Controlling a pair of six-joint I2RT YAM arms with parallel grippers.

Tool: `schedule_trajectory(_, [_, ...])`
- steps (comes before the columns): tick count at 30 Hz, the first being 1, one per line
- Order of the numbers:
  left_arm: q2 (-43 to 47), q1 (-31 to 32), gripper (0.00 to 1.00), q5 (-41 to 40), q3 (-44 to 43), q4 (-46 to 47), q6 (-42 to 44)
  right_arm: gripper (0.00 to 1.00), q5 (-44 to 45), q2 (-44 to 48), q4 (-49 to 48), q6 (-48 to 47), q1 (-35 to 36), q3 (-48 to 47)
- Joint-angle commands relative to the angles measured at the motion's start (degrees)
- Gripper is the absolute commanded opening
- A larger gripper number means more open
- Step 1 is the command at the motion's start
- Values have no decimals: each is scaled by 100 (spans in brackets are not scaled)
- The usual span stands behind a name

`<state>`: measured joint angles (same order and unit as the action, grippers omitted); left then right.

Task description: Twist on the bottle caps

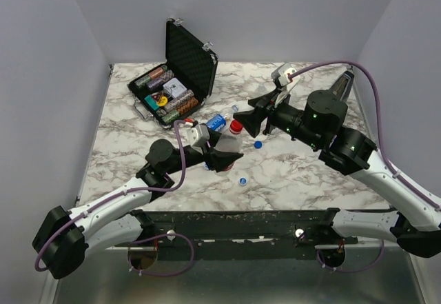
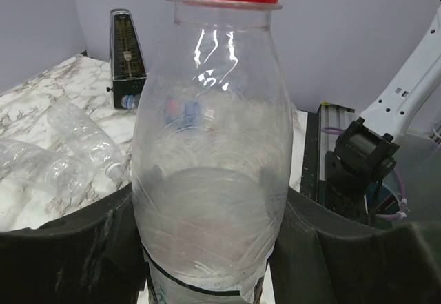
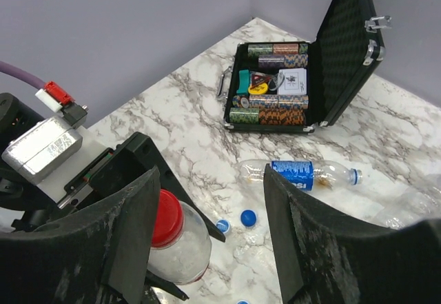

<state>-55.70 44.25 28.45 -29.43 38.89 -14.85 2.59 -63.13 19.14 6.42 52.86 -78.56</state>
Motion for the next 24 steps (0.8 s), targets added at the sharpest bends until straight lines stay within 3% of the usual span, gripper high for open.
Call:
schedule_trajectory(1, [156, -22, 63, -138, 51, 189, 52, 69, -389, -111, -129, 88, -4, 113])
schedule_trajectory(24, [218, -22, 63, -225, 192, 373, -114, 69, -523, -138, -59, 27, 5, -80])
